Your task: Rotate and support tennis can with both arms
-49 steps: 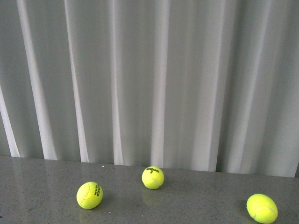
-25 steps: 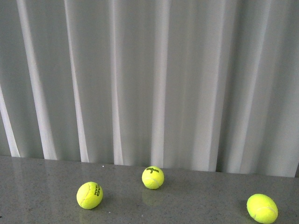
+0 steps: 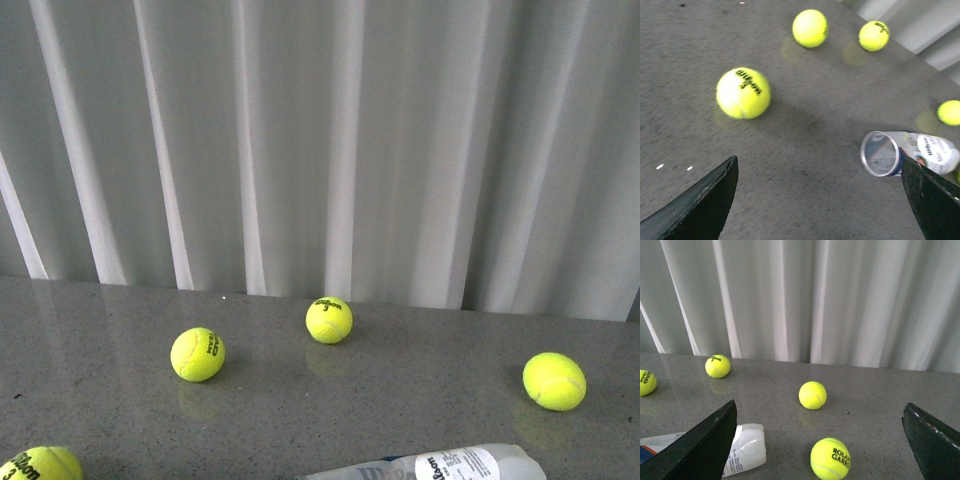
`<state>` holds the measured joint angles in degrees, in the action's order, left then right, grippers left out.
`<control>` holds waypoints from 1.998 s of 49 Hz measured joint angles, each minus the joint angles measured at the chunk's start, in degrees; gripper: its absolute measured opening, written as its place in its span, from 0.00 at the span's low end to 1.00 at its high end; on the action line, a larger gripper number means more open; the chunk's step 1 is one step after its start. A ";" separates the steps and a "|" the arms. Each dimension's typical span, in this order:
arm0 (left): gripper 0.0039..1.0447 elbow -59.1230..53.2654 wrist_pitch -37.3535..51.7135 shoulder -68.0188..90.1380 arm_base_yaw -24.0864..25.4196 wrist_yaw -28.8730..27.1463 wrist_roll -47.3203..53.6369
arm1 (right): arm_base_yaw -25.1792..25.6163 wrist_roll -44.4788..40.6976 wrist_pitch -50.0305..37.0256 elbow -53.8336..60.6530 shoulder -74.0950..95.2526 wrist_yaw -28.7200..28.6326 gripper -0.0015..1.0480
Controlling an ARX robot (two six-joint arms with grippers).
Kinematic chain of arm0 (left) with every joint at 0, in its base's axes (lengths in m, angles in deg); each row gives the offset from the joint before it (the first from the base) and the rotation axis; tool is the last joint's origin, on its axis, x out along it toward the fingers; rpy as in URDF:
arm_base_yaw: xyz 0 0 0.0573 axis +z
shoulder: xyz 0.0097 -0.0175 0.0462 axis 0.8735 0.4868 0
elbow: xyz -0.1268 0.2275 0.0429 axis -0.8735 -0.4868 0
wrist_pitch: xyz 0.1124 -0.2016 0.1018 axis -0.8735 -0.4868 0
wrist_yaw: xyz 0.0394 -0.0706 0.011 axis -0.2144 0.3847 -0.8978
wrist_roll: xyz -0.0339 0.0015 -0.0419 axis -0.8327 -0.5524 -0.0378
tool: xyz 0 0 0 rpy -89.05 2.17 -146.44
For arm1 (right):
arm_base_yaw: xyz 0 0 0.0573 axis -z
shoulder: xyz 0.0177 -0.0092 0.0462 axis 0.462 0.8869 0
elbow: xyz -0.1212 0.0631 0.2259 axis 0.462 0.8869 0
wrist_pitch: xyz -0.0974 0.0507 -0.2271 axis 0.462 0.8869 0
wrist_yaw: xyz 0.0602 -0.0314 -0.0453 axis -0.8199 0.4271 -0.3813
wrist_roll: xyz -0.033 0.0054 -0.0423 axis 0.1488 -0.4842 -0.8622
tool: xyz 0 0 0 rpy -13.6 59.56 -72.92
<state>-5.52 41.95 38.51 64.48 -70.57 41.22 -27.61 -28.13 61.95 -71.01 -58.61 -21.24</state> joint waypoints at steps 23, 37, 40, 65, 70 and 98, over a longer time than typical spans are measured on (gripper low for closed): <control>0.94 16.55 17.77 47.74 -4.24 16.76 -0.20 | 0.00 -0.02 0.00 0.00 0.00 0.00 0.93; 0.94 20.26 19.54 55.01 -10.05 20.44 -1.79 | 0.00 0.00 0.00 0.00 0.00 0.00 0.93; 0.94 20.55 19.74 55.78 -10.99 21.35 -2.38 | 0.00 -0.02 0.00 0.00 0.00 0.00 0.93; 0.94 26.10 30.88 66.69 -19.54 27.89 -13.77 | 0.00 -0.02 0.00 0.00 0.00 0.00 0.93; 0.94 26.88 32.24 68.85 -20.98 27.93 -15.39 | 0.00 -0.02 0.00 0.00 0.00 0.00 0.93; 0.77 29.92 45.29 78.38 -25.14 28.24 -28.48 | 0.00 0.00 0.00 0.00 0.00 0.00 0.93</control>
<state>24.40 87.24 116.88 39.35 -42.33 12.74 -27.61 -28.13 61.95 -71.01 -58.61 -21.24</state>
